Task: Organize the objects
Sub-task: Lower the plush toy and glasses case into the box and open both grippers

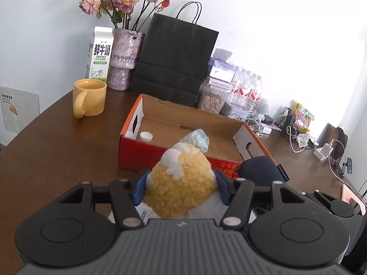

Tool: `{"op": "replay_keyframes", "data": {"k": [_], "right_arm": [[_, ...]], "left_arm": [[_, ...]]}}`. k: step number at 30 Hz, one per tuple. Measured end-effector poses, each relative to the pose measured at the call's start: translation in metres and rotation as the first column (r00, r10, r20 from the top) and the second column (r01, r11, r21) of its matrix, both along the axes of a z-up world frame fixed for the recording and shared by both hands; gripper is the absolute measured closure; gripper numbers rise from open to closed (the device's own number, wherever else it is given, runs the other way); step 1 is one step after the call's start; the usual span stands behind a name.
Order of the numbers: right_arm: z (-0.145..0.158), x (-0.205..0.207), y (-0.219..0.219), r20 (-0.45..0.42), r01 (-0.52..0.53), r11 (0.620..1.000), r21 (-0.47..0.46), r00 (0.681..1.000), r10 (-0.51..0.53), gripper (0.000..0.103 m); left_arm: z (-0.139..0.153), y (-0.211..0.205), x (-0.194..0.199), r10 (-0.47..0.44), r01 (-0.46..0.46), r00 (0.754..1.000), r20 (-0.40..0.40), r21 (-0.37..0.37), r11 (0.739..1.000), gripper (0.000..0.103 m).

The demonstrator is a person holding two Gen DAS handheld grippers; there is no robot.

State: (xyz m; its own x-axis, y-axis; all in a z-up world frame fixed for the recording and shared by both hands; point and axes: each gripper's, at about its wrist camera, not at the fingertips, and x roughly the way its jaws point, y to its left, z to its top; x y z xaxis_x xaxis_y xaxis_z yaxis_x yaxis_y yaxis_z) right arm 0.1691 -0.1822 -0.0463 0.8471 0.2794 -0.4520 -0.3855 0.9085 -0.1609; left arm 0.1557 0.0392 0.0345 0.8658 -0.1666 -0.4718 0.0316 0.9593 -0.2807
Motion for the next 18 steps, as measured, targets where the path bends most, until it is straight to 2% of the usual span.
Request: {"op": "replay_keyframes", "data": {"k": [10,18], "right_arm": [[0.022,0.047,-0.006,0.023,0.024,0.996,0.083,0.999,-0.026,0.042],[0.029,0.101,-0.002,0.022,0.042,0.99,0.135,0.999,-0.045,0.042]], "left_arm": [[0.022,-0.012,0.05,0.007,-0.007,0.998,0.059,0.002,1.0,0.042],[0.027,-0.018,0.108,0.031,-0.031,0.997,0.064,0.013,0.999,0.042]]}}
